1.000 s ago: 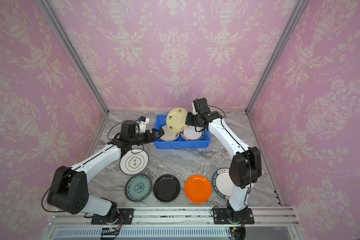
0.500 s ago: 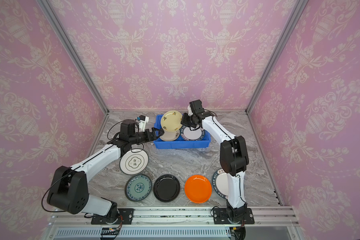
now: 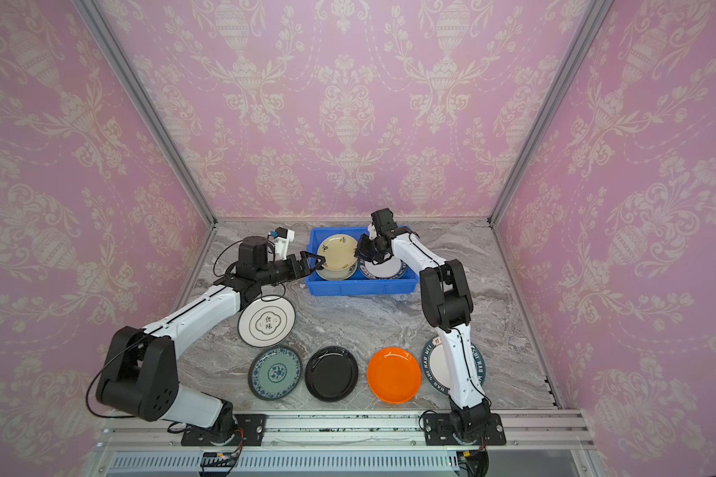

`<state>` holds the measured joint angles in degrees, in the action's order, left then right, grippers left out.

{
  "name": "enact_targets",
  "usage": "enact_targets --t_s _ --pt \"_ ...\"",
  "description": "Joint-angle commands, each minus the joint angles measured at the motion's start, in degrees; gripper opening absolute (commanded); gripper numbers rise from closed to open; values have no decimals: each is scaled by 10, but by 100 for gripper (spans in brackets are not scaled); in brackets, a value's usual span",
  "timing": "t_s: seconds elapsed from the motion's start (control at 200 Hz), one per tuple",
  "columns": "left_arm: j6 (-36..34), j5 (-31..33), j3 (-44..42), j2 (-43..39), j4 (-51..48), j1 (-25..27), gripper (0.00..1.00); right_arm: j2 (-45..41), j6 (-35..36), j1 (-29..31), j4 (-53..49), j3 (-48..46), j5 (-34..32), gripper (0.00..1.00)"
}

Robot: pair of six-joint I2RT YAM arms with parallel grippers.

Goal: Place the plates into the plastic bin on the countertop
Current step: 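Lower the cream plate into the bin and open the right gripper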

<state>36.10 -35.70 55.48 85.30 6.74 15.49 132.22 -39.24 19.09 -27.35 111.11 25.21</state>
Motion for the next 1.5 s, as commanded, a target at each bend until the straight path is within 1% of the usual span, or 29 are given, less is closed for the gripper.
enact_targets --t_s 0.0,0.16,0.31,0.365,0.455,0.5,0.505,0.791,1.056,1.256,1.401,1.496 --pt "9 -15 14 10 14 -4 97 14 1 6 -24 34 12 0" --pt "11 -17 16 14 15 -5 97 37 24 15 -71 73 -1 0" --pt "13 -16 17 19 19 -4 97 52 42 21 -109 104 -5 13" --pt "16 -16 16 22 23 -5 97 54 46 24 -122 113 -12 19" --pt "22 -16 12 25 33 -5 97 49 46 25 -131 112 -24 23" --pt "24 -16 10 24 35 -5 97 46 47 25 -134 111 -28 27" --pt "24 -16 10 24 36 -5 97 46 55 25 -135 110 -29 27" --pt "21 -14 8 28 38 -5 97 18 93 25 -171 103 -91 33" --pt "23 -13 7 31 41 -5 97 10 108 26 -184 104 -115 33" --pt "19 -12 6 36 39 -4 97 39 109 28 -191 131 -104 27" --pt "14 -9 5 35 35 -5 97 66 107 30 -195 149 -96 21" --pt "11 -9 4 34 32 -5 97 74 104 36 -190 154 -94 21"
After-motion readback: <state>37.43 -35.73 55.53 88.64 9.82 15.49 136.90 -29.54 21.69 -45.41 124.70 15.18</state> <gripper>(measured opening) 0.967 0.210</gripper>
